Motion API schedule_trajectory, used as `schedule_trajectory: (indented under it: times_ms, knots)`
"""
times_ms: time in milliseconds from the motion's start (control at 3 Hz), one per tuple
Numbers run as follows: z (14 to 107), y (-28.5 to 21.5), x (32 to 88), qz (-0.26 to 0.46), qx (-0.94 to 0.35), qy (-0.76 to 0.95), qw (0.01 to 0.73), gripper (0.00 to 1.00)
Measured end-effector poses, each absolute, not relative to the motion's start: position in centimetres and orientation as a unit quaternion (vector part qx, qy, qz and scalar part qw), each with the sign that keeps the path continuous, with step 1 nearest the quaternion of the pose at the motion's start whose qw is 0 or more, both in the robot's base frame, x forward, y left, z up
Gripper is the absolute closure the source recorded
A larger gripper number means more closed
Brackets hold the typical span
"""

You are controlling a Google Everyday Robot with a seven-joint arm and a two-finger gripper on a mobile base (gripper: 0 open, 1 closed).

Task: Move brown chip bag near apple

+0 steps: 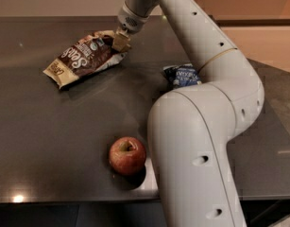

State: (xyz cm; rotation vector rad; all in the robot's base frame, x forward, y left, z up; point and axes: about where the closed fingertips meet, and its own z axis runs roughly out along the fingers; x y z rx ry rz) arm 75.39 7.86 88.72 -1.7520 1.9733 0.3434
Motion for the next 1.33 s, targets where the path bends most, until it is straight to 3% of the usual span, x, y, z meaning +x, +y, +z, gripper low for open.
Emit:
schedule_trajectory:
  times_ms: [1000,1333]
  knots:
    - [94.4,8.6,61.0,0.149,-0.669,0.674,0.277,1.0]
    - [92.6,7.8,55.8,0.156,-0.674,0.674,0.258,1.0]
